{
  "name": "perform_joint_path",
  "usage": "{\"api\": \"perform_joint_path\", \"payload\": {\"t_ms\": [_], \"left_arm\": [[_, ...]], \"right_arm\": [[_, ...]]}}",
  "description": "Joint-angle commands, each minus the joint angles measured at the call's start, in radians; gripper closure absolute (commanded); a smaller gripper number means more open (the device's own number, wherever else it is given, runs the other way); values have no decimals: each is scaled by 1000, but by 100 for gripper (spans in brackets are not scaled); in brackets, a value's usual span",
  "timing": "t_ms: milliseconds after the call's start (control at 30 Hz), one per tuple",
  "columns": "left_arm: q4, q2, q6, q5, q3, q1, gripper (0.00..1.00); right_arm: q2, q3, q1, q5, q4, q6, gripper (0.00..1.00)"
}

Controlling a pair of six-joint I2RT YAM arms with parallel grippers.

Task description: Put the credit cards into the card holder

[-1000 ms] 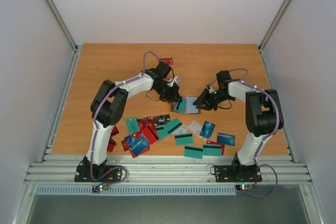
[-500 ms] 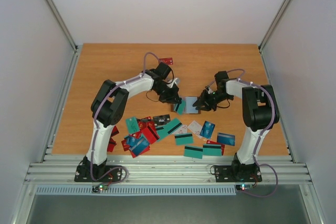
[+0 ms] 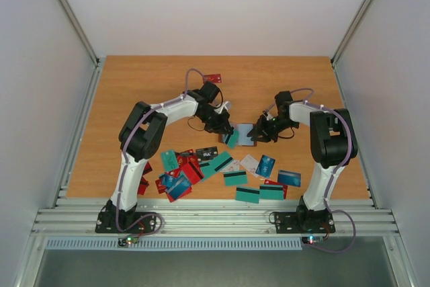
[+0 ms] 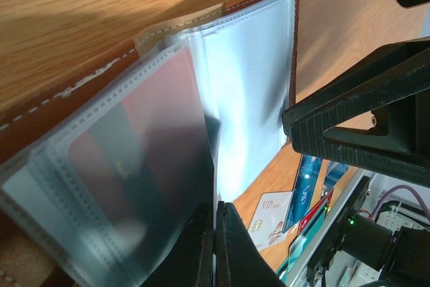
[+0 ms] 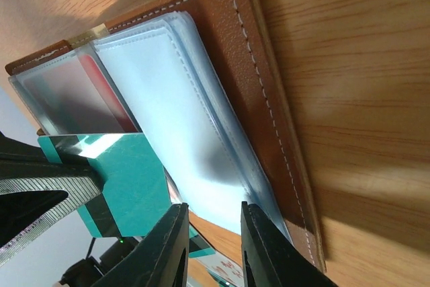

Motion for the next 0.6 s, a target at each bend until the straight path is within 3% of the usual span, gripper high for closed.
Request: {"api": "perform_joint_path", "payload": {"t_ms": [0, 567], "left_arm": [[20, 31, 14, 15, 31, -3, 100], [-5, 8, 27, -52, 31, 28, 100]], "right_arm": [[24, 21, -5, 12, -19, -52, 77], [30, 0, -5, 6, -9, -46, 78]]}}
